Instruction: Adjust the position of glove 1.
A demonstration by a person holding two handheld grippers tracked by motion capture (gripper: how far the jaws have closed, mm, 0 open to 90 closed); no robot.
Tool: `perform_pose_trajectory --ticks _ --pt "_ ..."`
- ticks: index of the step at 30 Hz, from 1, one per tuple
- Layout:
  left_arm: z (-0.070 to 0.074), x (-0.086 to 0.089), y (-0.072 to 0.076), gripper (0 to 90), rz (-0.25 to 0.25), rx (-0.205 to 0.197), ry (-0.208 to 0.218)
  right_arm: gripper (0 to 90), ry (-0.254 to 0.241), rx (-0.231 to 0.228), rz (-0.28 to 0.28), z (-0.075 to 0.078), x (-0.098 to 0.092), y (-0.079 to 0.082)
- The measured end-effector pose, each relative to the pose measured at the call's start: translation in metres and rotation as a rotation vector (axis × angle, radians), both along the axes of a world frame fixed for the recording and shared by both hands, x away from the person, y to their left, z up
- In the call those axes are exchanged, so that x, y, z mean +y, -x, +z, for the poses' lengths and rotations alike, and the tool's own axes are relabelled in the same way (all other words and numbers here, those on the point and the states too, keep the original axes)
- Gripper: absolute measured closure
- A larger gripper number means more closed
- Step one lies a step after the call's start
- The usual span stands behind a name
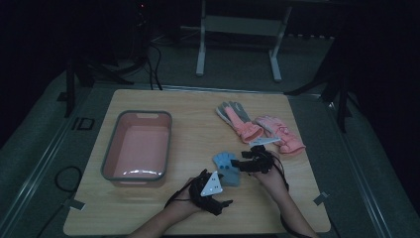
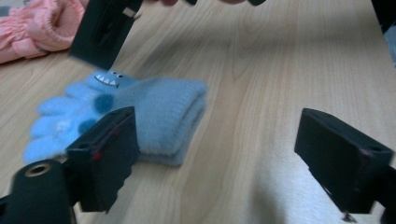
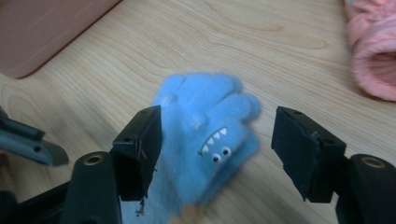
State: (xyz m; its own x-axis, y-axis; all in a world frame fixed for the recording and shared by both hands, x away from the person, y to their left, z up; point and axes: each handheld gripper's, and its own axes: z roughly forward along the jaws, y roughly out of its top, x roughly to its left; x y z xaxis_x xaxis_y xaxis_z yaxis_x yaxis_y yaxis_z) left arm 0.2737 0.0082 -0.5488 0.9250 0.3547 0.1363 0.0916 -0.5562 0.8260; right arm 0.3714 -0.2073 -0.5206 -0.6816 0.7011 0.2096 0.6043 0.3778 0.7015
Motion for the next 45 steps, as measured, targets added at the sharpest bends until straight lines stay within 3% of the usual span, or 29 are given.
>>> perform_pose_trajectory --ticks 2,6,9,10,12,15,17,22,27,32,38,42,45 --pt "0.0 -0.002 -0.006 16.9 -0.011 -0.023 -0.022 34.2 0.005 0.016 -0.016 -0.003 0.003 -0.004" --pt "-0.001 -0.005 -0.017 29.1 -0.041 -0.054 -0.065 34.0 -0.005 0.043 -0.025 -0.008 0.006 -0.01" --pt "-0.003 -0.007 -0.021 34.5 -0.047 -0.055 -0.082 33.4 -0.004 0.051 -0.038 -0.008 0.007 -0.013" --pt "-0.006 -0.009 -0.024 34.5 -0.043 -0.076 -0.123 31.9 -0.006 0.06 -0.037 -0.009 0.007 -0.015" --pt "-0.008 -0.01 -0.026 38.2 -0.042 -0.075 -0.132 30.8 0.001 0.077 -0.035 -0.012 0.011 -0.018" --pt "-0.01 -0.013 -0.026 43.2 -0.048 -0.106 -0.189 30.6 0.005 0.084 -0.032 -0.015 0.015 -0.018" --pt "-0.011 -0.014 -0.027 44.5 -0.043 -0.108 -0.192 30.4 0.037 0.066 -0.031 -0.017 0.018 -0.015" --pt "-0.01 -0.017 -0.027 51.2 -0.014 -0.113 -0.208 29.9 0.065 0.058 -0.025 -0.023 0.023 -0.01" --pt "-0.01 -0.018 -0.028 60.9 -0.012 -0.095 -0.207 33.5 0.083 0.033 -0.029 -0.027 0.024 -0.005" --pt "-0.007 -0.018 -0.032 69.8 0.002 -0.053 -0.196 52.5 0.059 0.038 -0.005 -0.027 0.025 -0.004" --pt "-0.004 -0.017 -0.036 74.3 -0.001 -0.009 -0.192 72.6 0.032 0.082 0.034 -0.028 0.026 -0.006" --pt "0.0 -0.015 -0.039 76.2 -0.001 0.03 -0.183 77.4 0.022 0.101 0.038 -0.027 0.028 -0.007" --pt "0.003 -0.013 -0.04 77.0 -0.006 0.039 -0.188 79.1 -0.03 0.135 0.031 -0.027 0.024 -0.01"
